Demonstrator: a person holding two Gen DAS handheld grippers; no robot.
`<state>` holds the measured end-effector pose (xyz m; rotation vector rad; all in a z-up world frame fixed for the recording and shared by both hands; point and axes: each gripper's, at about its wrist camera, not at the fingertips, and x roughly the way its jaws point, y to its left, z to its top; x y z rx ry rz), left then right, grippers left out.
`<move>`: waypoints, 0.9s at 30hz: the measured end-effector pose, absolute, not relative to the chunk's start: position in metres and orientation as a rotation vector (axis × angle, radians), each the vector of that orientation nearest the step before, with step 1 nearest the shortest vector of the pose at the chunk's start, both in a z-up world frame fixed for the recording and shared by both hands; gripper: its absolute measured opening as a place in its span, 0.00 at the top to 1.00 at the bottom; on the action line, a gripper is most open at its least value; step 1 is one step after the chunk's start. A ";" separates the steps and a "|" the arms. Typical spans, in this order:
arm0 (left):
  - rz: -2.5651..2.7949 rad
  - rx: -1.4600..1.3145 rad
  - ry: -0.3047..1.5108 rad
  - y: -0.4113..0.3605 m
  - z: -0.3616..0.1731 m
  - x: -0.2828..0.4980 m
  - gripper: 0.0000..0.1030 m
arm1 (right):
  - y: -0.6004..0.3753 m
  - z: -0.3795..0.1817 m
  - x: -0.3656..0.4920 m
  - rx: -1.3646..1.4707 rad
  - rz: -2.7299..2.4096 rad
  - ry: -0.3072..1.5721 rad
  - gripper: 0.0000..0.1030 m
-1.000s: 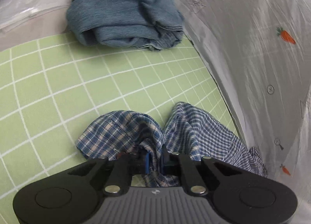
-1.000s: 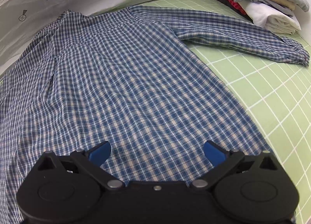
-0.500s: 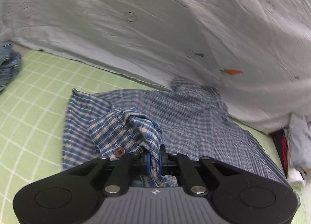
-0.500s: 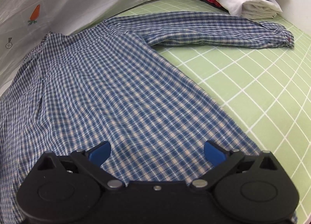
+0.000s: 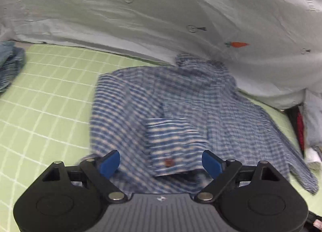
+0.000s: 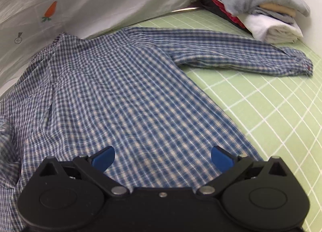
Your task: Fold clothes
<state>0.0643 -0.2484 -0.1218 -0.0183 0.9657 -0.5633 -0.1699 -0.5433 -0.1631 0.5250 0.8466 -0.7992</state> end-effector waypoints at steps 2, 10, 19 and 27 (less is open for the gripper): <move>-0.496 -0.001 0.973 -0.232 -0.131 0.067 0.14 | -0.533 -0.157 -0.155 0.488 -0.750 0.841 0.00; -0.266 0.093 1.083 -0.191 -0.168 0.080 0.14 | -0.484 -0.132 -0.088 0.366 -0.568 0.796 0.00; -0.233 0.153 1.149 -0.161 -0.191 0.078 0.14 | -0.414 -0.128 -0.061 0.343 -0.427 0.783 0.00; -0.230 0.143 1.163 -0.155 -0.198 0.079 0.09 | -0.387 -0.140 -0.029 0.219 -0.366 0.842 0.00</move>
